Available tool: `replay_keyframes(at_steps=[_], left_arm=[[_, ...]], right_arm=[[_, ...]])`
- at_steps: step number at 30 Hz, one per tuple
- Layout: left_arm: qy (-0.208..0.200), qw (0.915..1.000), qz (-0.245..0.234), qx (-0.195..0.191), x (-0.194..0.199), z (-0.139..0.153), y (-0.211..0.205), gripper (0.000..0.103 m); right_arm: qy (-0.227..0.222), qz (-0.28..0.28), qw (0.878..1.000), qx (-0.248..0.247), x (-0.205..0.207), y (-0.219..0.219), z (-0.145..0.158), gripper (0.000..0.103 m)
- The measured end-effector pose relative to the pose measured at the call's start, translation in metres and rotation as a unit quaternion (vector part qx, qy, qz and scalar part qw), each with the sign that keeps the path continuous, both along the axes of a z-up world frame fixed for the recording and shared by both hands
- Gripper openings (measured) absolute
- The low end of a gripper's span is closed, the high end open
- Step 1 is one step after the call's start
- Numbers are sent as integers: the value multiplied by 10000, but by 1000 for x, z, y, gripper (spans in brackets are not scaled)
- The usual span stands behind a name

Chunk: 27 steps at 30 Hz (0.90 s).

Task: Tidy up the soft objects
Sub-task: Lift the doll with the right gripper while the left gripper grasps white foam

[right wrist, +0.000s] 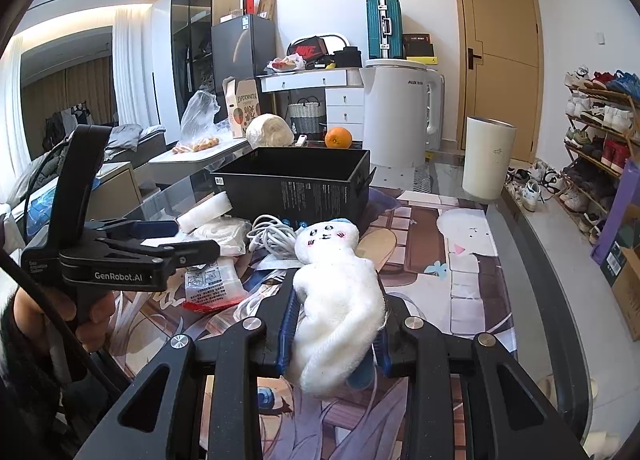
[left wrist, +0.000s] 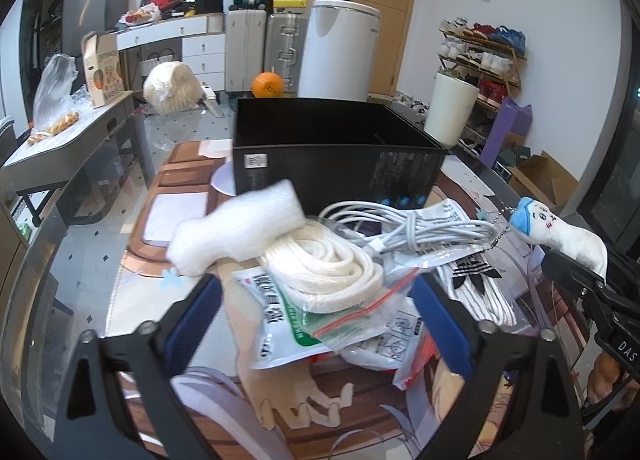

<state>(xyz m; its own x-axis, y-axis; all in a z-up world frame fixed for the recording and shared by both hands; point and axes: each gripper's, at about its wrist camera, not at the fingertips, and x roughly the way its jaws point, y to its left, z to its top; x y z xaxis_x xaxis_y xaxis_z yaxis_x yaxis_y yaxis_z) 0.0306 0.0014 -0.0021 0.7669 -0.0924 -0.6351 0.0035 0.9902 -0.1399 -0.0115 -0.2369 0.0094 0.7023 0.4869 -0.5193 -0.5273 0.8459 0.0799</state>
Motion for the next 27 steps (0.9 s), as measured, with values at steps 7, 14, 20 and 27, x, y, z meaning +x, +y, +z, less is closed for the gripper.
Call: replay_keyframes(at_steps=[7, 14, 20, 27], left_arm=[[103, 9996, -242, 65, 1, 1, -11, 92], [20, 9997, -189, 172, -2, 9, -6, 92], [-2, 9997, 218, 85, -1, 9, 26, 92], [89, 9985, 547, -37, 12, 5, 51, 93]], right_arm=[[-4, 9, 10000, -5, 1, 0, -1, 32], [-32, -17, 10000, 34, -1, -1, 1, 32], [-52, -27, 10000, 53, 0, -3, 2, 32], [-2, -19, 10000, 42, -1, -3, 1, 32]])
